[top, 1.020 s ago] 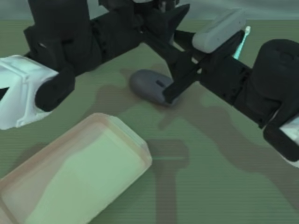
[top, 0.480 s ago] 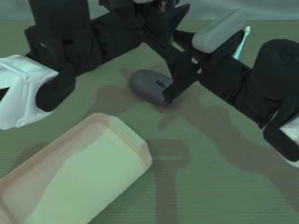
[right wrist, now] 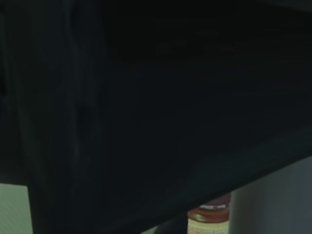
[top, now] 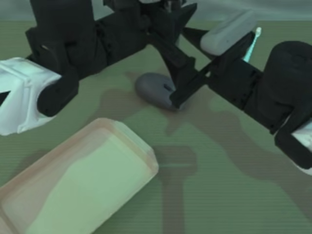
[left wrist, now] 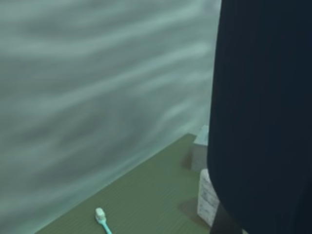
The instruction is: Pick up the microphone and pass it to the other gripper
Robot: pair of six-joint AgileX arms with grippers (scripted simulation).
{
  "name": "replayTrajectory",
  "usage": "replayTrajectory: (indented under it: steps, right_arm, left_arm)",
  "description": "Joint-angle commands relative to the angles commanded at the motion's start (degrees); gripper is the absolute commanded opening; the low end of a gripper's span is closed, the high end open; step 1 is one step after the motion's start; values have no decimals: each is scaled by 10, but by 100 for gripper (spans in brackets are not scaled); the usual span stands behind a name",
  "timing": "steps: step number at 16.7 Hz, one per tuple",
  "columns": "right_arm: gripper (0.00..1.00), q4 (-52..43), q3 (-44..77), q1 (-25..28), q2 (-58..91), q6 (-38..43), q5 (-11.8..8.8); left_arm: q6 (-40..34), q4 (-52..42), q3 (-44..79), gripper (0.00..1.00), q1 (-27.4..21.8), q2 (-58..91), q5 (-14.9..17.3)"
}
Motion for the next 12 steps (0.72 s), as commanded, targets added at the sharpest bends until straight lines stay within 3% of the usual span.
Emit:
replayTrajectory:
  steps: [2, 3, 12]
  right_arm:
    - [98, 0, 0, 0, 0, 0, 0]
    - [100, 0, 0, 0, 0, 0, 0]
    - [100, 0, -2, 0, -2, 0, 0]
  left_arm:
    - [0, 0, 0, 0, 0, 0, 0]
    - [0, 0, 0, 0, 0, 0, 0]
    - [1, 0, -1, 0, 1, -1, 1]
